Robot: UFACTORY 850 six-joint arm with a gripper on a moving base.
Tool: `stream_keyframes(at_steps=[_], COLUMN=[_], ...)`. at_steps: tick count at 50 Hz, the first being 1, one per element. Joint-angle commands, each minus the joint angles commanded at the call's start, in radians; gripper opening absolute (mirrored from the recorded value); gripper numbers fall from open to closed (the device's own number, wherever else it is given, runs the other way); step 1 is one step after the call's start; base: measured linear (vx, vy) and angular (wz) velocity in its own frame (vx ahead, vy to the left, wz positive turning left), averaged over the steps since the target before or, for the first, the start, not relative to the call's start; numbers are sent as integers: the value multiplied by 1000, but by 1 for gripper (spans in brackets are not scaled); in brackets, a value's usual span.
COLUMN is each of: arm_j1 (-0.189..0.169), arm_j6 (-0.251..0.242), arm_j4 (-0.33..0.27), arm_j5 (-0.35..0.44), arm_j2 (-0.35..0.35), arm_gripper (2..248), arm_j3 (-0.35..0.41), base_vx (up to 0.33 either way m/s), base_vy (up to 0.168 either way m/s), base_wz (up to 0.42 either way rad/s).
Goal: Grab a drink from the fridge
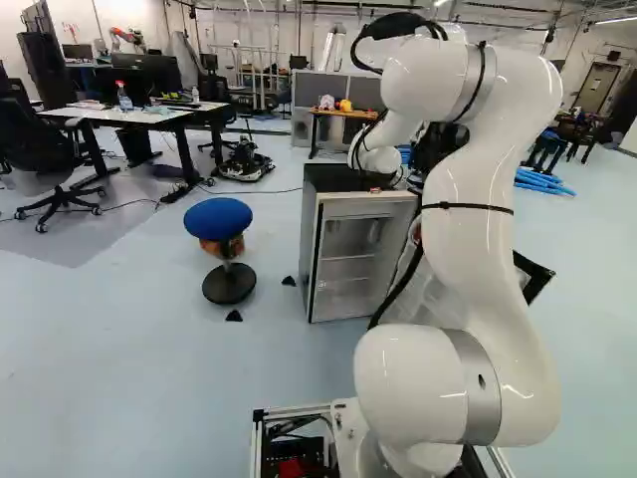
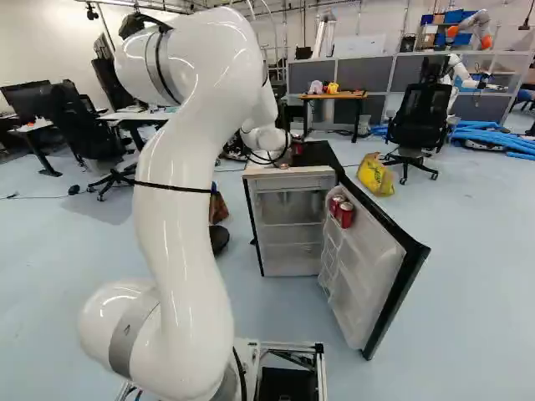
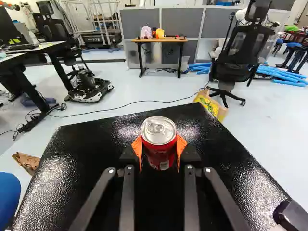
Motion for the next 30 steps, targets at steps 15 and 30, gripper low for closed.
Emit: stream_keyframes(at_steps=[15,30], arm_j1=[0,0], arm_j6=[0,0], arm_j4=[0,0], arm_j5=[0,0], arm_j2=[0,0], arm_gripper=[91,148], arm_j3=[0,0], base_vx=[0,0], base_vy=[0,0], base_wz=[0,0])
